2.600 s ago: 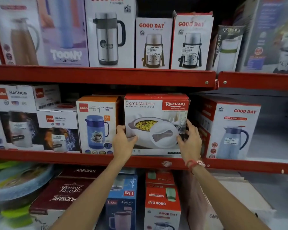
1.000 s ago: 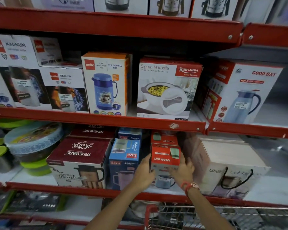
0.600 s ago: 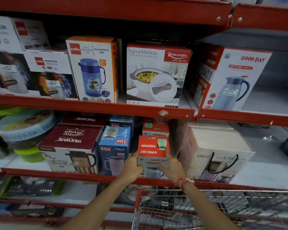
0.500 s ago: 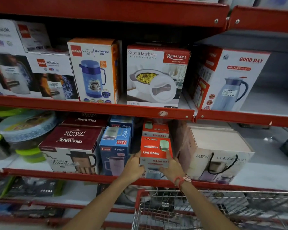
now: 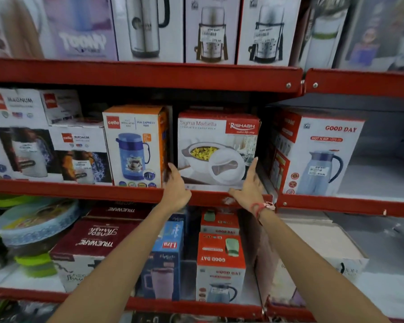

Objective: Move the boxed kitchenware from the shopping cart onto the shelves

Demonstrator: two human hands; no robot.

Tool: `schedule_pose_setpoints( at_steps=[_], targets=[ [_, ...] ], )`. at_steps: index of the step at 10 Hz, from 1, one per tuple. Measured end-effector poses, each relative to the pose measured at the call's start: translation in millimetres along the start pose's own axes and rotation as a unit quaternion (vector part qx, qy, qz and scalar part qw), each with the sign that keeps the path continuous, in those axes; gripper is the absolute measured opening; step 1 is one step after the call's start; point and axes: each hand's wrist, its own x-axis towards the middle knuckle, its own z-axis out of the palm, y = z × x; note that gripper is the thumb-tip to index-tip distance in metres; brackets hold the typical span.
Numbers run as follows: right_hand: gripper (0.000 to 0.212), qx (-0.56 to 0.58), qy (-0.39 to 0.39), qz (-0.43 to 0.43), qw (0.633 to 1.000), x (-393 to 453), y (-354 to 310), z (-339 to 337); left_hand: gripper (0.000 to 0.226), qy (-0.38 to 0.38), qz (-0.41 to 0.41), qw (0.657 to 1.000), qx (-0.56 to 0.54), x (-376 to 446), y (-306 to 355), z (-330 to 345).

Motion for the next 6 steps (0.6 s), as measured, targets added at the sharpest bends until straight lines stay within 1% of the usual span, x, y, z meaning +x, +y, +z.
schedule_pose_setpoints(
  at_steps=[1, 2, 3, 4, 5, 6],
  targets=[
    [0.116, -0.023, 0.001, 0.001, 1.0, 3.5, -1.2, 2.5, 0.093, 0.022, 0.003, 0.998, 0.06, 4.0, -1.1, -0.3],
    [0.113, -0.031, 0.019, -0.01, 0.999, -7.2, 6.5, 1.9, 0.098, 0.056, 0.032, 0.993, 0.102, -7.6, -15.1, 1.4],
    [0.114, -0.038, 0.017, -0.014, 0.999, -20.1, 12.7, -3.0, 0.101, 0.032, 0.062, 0.99, 0.125, -14.1, -22.3, -0.8],
    [0.105, -0.088, 0.027, -0.01, 0.996, -28.1, -1.3, -16.3, 0.095, 0.007, 0.057, 0.993, 0.105, -21.5, -9.3, -6.1],
    [0.085, -0.104, 0.168, -0.123, 0.972, -26.6, -34.3, -39.5, 0.078, 0.123, 0.118, 0.982, 0.082, -21.6, 23.3, -28.3],
    [0.054, -0.062, 0.245, -0.184, 0.95, -26.1, -80.5, -76.4, 0.073, 0.302, 0.283, 0.897, 0.156, -17.6, 71.4, -75.2]
  ],
)
